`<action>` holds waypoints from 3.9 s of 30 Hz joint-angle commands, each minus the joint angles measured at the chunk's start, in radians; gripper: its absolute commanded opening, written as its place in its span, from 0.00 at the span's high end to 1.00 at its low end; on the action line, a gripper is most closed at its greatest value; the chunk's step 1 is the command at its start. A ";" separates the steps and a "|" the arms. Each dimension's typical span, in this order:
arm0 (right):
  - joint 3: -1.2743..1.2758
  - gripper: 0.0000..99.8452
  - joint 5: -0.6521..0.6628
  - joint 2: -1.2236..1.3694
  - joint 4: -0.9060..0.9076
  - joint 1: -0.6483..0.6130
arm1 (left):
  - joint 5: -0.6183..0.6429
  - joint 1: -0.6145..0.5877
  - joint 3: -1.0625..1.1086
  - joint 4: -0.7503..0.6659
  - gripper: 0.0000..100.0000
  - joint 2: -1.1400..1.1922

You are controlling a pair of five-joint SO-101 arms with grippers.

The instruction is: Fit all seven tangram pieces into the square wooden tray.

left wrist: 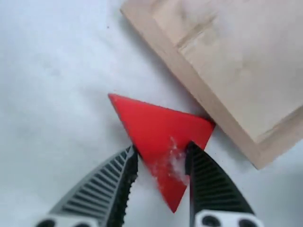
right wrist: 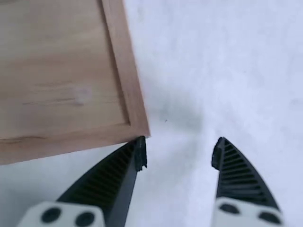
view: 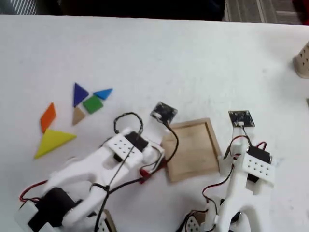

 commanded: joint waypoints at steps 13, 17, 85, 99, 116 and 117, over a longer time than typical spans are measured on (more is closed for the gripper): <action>-0.003 0.78 0.008 -0.021 -0.016 -0.008 | -0.009 0.091 -0.003 0.049 0.85 0.013; -0.003 0.78 0.005 -0.024 -0.016 -0.007 | -0.009 0.140 -0.017 0.055 0.85 0.013; -0.374 0.78 2.002 -0.191 0.638 0.300 | -0.072 0.432 0.064 -0.060 0.98 0.013; -0.562 0.84 1.366 -0.346 0.478 0.337 | -0.072 0.432 0.066 -0.074 0.98 0.013; -0.427 0.84 1.438 -0.222 0.334 0.662 | -0.124 0.509 0.063 -0.071 0.98 0.013; -0.414 0.84 1.439 -0.222 0.323 0.667 | -0.126 0.509 0.063 -0.071 0.98 0.013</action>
